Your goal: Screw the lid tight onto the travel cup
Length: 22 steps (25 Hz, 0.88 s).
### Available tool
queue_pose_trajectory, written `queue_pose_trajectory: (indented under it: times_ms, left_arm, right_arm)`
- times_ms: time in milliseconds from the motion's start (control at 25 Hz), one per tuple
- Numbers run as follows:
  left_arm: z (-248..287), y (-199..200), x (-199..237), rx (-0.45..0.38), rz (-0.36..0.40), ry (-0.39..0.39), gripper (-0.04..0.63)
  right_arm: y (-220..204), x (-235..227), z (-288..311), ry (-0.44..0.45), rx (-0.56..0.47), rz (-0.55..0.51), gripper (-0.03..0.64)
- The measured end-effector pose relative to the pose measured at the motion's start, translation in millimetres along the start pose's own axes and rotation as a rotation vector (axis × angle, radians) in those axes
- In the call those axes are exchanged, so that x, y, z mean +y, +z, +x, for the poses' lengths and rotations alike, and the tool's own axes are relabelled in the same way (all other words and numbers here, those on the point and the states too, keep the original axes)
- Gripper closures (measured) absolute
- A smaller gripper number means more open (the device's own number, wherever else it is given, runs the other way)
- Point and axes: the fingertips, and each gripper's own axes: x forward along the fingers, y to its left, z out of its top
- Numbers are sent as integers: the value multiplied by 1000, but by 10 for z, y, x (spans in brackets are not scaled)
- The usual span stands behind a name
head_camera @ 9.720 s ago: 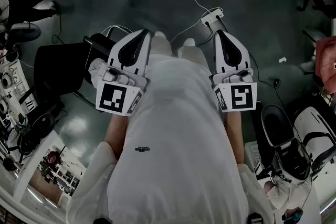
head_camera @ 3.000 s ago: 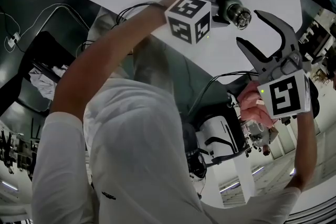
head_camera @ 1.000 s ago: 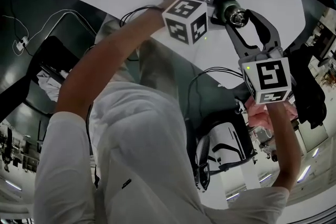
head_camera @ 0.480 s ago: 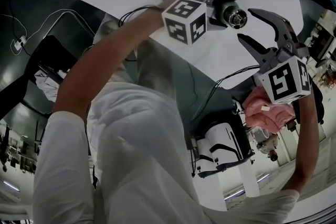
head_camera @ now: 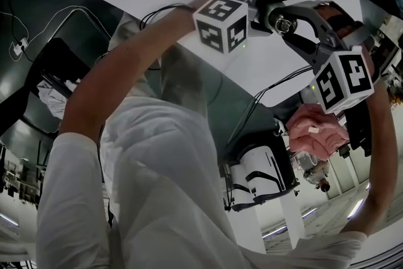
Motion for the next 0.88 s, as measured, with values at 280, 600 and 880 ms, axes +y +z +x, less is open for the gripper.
queue_pose_trajectory:
  times_ms: [280,600,880]
  left_arm:
    - [5,3,-10,7,-3,1,224]
    - [2,4,-13,3,-3,-2,224]
    - [-6,-8,-12,4,-2,-3,224]
  right_arm:
    - [3,-57,-29,-112,-102,328,391]
    - [-83,-113,-72,-379,-263,825,393]
    - [-123,-168,-103,-542,-332,1185,392]
